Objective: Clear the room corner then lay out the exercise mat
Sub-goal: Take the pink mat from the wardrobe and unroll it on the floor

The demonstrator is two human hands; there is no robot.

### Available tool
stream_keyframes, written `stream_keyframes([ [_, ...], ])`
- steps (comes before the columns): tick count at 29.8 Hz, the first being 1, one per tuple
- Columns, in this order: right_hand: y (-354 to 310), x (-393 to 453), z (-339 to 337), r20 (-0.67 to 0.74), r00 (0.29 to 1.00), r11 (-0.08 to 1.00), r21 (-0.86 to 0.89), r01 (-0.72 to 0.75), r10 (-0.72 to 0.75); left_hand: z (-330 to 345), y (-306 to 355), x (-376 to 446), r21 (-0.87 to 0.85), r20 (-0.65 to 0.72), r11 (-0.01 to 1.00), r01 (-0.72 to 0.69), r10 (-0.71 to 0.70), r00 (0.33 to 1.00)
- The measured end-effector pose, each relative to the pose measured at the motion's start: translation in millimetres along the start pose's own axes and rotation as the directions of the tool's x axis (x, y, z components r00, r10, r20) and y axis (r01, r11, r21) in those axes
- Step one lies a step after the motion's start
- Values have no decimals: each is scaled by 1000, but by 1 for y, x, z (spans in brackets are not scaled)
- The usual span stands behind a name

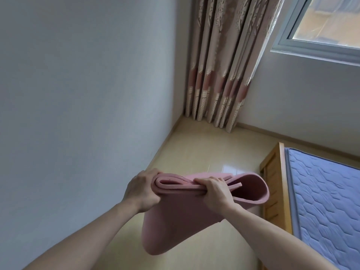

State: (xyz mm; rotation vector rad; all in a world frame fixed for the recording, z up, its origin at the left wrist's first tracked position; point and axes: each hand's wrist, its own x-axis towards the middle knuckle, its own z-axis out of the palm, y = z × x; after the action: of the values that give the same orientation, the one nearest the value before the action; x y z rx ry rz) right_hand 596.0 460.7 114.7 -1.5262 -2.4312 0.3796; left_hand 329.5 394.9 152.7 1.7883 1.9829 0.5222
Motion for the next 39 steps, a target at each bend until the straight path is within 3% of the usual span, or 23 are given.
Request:
stream_keyframes([
  [6,23,35,26,22,1000,998,69,1,-3,21,-7,36,92,-36,995,-36,39,999],
  [11,69,54,83,94,993,979,183,-87,70,83,-19,69,139,-19,990,-39,42,999],
  [20,180,19,208,206,962,959,182,-218,180,231,-53,84,22,233,996,-92,84,969],
  [24,222,-3,216,213,955,943,214,-253,208,268,-47,75,-75,298,989,-126,143,944],
  [26,245,-11,218,249,934,919,236,-315,256,294,-52,78,-17,347,986,-164,159,924],
  [31,288,-35,232,405,853,893,161,-421,330,343,-83,86,214,423,969,-124,23,906],
  [34,309,-44,260,484,785,876,72,-477,387,393,-93,83,207,481,968,-145,28,876],
  [39,323,-57,302,510,813,947,-4,-322,279,453,-88,76,91,415,996,18,-54,908],
])
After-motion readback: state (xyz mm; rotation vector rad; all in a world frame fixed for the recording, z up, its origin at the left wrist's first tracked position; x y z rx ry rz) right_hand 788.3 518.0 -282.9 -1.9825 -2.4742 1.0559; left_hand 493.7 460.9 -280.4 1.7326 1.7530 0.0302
